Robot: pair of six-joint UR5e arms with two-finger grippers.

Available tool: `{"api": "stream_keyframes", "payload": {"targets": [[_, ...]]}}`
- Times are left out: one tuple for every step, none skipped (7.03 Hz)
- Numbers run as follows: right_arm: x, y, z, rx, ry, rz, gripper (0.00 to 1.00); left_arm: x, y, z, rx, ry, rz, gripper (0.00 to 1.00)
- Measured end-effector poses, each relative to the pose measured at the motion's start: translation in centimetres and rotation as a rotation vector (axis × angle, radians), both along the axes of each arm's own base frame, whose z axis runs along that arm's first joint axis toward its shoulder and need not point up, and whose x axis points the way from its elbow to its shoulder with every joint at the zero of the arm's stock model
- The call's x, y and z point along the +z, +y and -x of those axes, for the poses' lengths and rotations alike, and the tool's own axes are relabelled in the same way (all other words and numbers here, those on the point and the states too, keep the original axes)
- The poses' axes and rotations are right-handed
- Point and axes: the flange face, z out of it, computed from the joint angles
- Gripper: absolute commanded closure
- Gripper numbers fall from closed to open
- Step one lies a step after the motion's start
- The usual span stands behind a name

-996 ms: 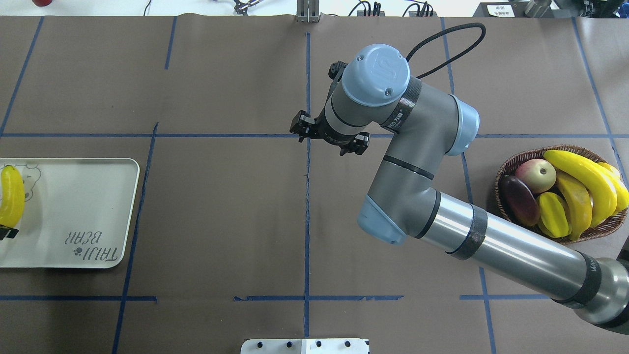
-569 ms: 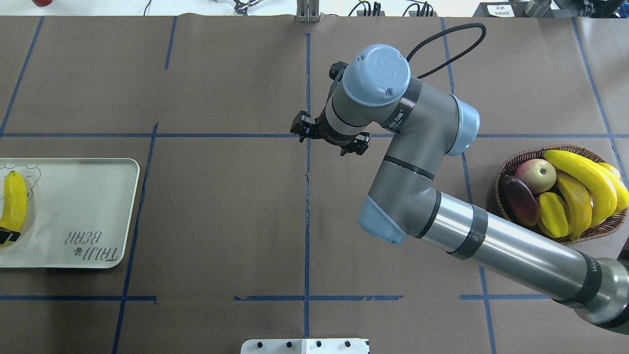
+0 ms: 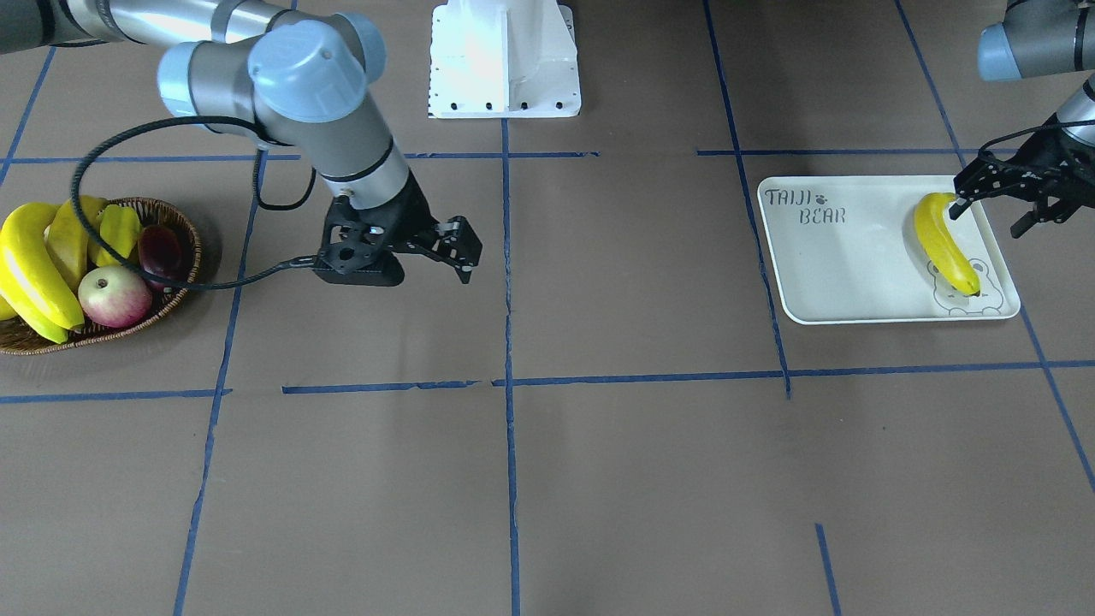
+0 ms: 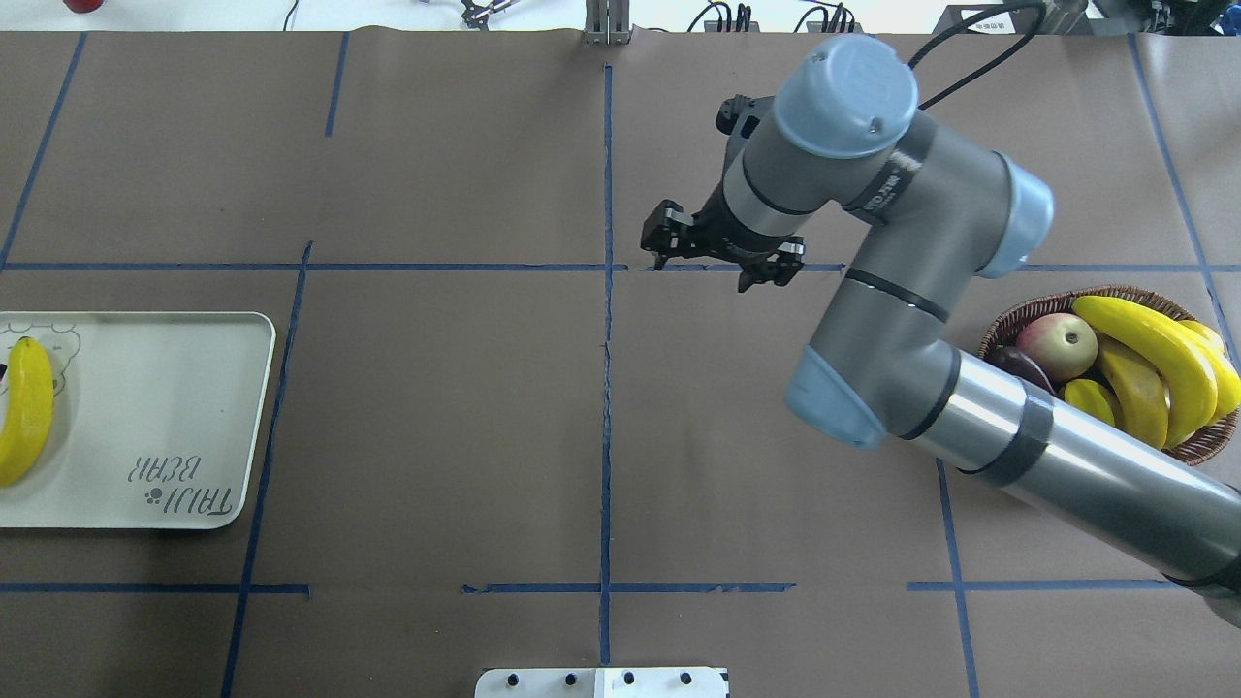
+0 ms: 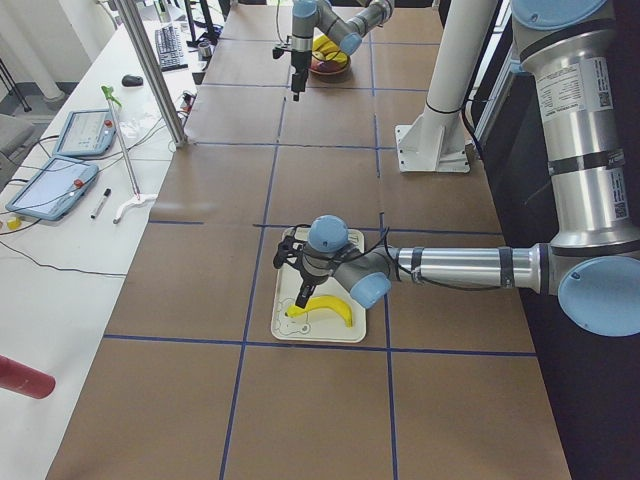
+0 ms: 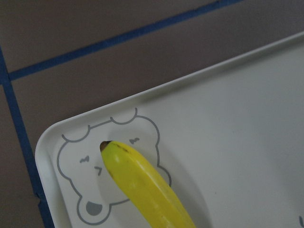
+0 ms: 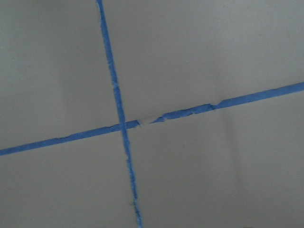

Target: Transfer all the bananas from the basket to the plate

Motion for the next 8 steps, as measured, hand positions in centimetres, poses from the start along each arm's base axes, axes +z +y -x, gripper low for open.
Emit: {"api": "stream_keyframes", "payload": {"targets": [[2.2, 0.9, -3.9, -0.060, 0.044, -0.051, 0.00, -3.4, -1.0, -0.4, -0.052, 0.027, 0.048, 0.00], [4.4, 2.4, -7.4, -0.122, 0.089, -0.103, 0.00, -6.5, -2.0, -1.5, -0.093, 0.064, 0.093, 0.00], [7.1, 4.3, -11.0, -0.172, 0.126, -0.146, 0.00, -8.5, -2.7, -3.1, -0.109, 0.093, 0.123, 0.00], [9.8, 6.1, -14.6, -0.207, 0.158, -0.179, 0.00, -9.7, -3.0, -4.3, -0.112, 0.111, 0.140, 0.00], [12.9, 7.4, -18.7, -0.249, 0.193, -0.216, 0.00, -10.3, -3.1, -4.9, -0.113, 0.120, 0.147, 0.00], [15.7, 8.0, -22.3, -0.299, 0.206, -0.243, 0.00, -10.5, -3.1, -5.2, -0.112, 0.123, 0.150, 0.00], [18.5, 7.7, -25.9, -0.352, 0.190, -0.260, 0.00, -10.5, -3.1, -5.3, -0.111, 0.124, 0.151, 0.00], [21.3, 7.0, -28.9, -0.392, 0.173, -0.280, 0.00, -10.6, -3.1, -5.4, -0.108, 0.125, 0.151, 0.00]]}}
